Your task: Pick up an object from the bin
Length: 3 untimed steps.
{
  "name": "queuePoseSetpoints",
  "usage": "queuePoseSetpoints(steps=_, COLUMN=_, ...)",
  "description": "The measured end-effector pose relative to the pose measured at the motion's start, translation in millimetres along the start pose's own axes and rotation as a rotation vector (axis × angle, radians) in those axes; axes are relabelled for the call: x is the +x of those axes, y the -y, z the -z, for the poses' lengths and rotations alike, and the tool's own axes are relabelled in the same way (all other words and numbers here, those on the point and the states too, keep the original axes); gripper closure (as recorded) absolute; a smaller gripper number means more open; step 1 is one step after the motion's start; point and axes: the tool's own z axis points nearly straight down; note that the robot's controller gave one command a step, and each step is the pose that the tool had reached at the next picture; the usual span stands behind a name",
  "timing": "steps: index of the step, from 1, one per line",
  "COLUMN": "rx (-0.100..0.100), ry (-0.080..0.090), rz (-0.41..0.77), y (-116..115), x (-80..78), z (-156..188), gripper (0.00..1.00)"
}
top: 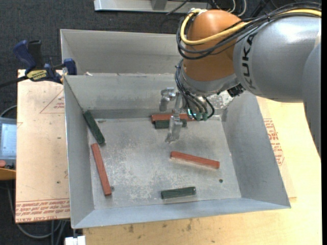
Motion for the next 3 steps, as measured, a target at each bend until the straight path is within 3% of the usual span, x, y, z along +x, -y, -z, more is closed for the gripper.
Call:
queuePoseSetpoints(steps=1, rx=0.0, ry=0.002, rz=-0.06, y=2, x=-31.5, z=-125, gripper=0.0)
queuePoseSetpoints(steps=2, rx=0.002, ry=0.008, rz=-0.007, y=41, x=-31.1, z=-108, gripper=0.0)
queuePoseSetpoints(steps=3, rx=-0.002, ry=0.009, rz=-0.151, y=42, x=-38.9, z=-118, gripper=0.0)
